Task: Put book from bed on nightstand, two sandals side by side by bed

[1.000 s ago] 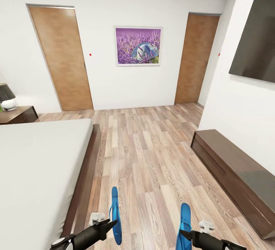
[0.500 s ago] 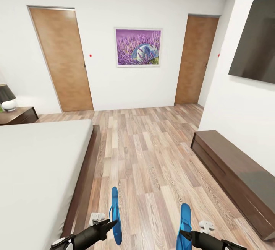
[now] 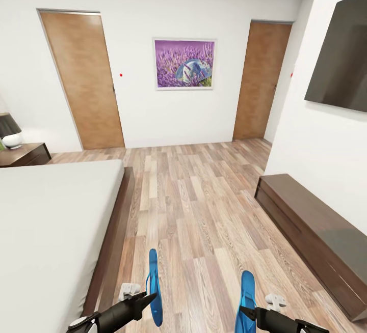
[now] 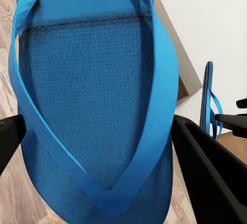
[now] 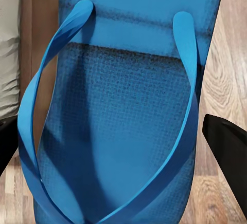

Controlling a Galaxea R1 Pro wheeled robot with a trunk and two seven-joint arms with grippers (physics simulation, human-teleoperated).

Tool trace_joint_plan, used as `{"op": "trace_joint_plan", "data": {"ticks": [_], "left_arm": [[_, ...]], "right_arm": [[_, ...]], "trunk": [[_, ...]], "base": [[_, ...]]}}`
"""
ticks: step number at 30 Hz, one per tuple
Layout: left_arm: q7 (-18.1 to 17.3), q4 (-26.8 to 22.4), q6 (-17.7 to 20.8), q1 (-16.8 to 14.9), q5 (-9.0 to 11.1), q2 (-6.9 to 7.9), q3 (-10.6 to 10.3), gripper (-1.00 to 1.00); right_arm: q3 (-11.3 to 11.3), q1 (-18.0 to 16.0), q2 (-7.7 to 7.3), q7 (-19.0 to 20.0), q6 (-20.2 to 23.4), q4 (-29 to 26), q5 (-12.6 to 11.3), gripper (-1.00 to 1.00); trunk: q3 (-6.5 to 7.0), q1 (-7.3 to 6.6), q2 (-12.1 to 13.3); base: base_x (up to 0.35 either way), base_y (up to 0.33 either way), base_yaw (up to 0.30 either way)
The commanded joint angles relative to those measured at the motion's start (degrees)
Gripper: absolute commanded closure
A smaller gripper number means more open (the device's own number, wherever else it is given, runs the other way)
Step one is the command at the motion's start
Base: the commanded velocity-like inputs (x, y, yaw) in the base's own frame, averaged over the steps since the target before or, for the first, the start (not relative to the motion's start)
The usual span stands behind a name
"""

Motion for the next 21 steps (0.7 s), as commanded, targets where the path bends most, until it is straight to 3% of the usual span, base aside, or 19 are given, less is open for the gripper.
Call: {"op": "trace_joint_plan", "data": {"ticks": [1,21], "left_arm": [[-0.1,0.0,0.5,0.0,0.6,0.06,-0.3,1.0],[-0.1,0.0,0.5,0.0,0.6,0.06,-0.3,1.0]], "right_arm": [[0.3,0.0,-0.04,0.1,0.5,-0.1,-0.6,1.0],[0.3,0.0,-0.04,0.2,0.5,-0.1,-0.6,1.0]], "trunk": [[-0.01,0.01,-0.1],[1.54,0.01,-0.1]], "base": [[0.0,0.0,0.0],[0.0,0.0,0.0]]}}
